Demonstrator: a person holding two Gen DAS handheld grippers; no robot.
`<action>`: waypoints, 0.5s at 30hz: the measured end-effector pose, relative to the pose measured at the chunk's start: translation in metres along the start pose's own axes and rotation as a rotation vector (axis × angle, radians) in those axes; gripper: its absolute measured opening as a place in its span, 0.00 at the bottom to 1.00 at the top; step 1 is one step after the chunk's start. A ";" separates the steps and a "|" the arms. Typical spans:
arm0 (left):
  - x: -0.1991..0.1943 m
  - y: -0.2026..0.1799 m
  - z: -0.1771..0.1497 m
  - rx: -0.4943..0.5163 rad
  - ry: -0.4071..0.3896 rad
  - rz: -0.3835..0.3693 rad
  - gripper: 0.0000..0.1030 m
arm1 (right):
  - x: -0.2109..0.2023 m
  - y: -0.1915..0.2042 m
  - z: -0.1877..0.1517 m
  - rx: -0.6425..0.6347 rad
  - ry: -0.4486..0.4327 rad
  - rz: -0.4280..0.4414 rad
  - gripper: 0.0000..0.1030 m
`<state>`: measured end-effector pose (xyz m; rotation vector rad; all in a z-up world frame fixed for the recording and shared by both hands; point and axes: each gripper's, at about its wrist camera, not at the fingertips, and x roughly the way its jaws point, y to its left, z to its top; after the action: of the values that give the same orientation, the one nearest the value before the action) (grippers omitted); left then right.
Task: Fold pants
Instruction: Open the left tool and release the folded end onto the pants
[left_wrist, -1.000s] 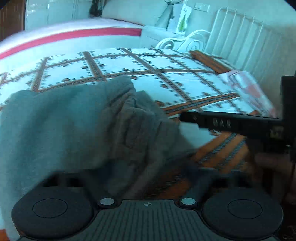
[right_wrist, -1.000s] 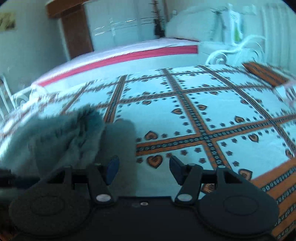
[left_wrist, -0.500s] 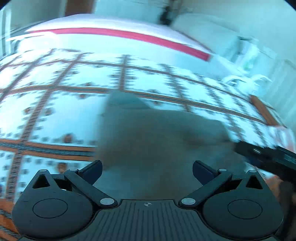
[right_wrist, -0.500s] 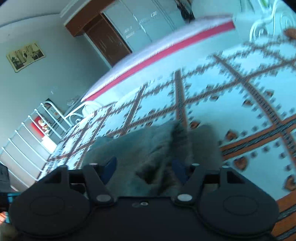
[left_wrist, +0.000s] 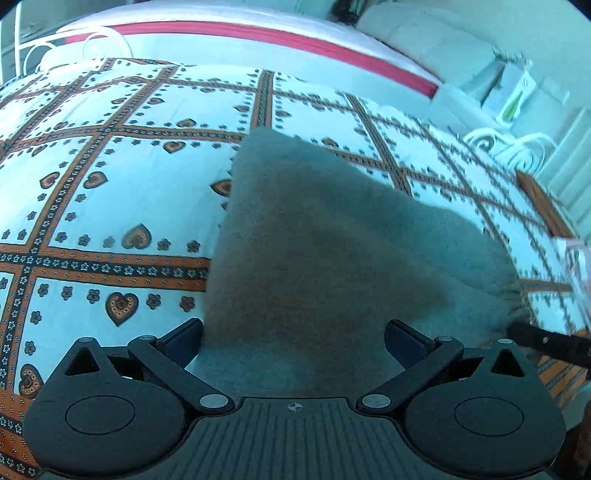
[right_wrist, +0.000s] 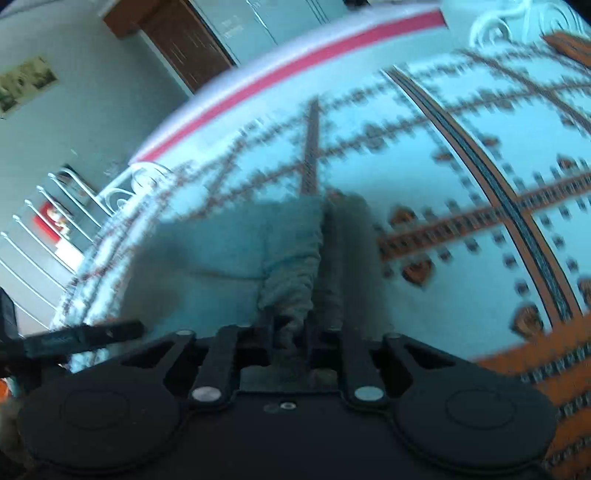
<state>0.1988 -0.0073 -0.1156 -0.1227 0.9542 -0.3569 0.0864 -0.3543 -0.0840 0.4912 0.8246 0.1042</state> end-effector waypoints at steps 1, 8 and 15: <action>0.001 -0.002 -0.001 0.012 0.002 0.010 1.00 | -0.001 -0.002 0.000 0.022 -0.007 0.002 0.27; 0.005 0.001 -0.005 0.003 0.011 0.012 1.00 | 0.015 -0.018 -0.001 0.217 0.058 0.092 0.53; 0.010 0.004 -0.007 -0.012 0.015 0.015 1.00 | 0.014 -0.008 0.001 0.160 0.052 0.144 0.34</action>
<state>0.1987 -0.0069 -0.1282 -0.1233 0.9717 -0.3385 0.0954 -0.3578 -0.0964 0.7008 0.8517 0.1853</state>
